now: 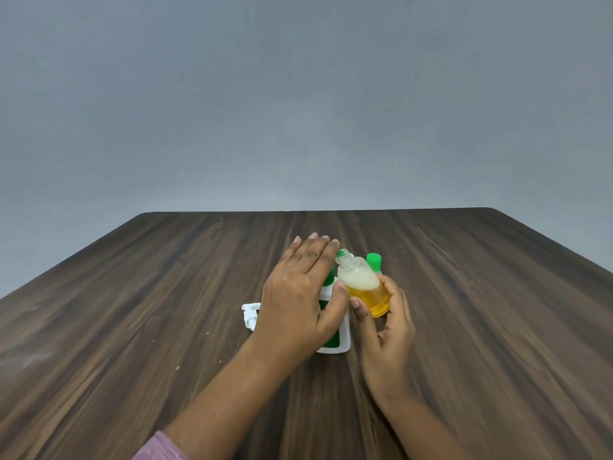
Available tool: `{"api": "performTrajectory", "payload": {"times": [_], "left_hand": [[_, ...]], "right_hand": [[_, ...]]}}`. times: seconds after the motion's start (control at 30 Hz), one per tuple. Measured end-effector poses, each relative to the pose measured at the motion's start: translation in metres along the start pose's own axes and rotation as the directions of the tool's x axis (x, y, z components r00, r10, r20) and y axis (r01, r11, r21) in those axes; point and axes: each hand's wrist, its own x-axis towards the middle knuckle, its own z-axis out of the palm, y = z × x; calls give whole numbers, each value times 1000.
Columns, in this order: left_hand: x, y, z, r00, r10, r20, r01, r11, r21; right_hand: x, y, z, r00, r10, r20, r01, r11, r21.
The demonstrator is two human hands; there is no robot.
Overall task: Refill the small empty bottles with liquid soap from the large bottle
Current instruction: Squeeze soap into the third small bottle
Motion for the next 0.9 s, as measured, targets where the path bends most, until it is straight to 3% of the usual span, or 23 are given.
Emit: {"api": "performTrajectory", "payload": {"times": [0.4, 0.67, 0.9], "left_hand": [[-7, -1, 10, 1000, -28, -3, 28, 999, -28], [4, 1, -1, 1000, -6, -16, 6, 1000, 4], [-5, -2, 10, 1000, -4, -20, 4, 1000, -19]], "right_hand": [[1, 6, -9, 1000, -17, 14, 18, 996, -93], [3, 2, -1, 1000, -5, 16, 5, 1000, -12], [2, 6, -9, 1000, -19, 4, 20, 995, -100]]}}
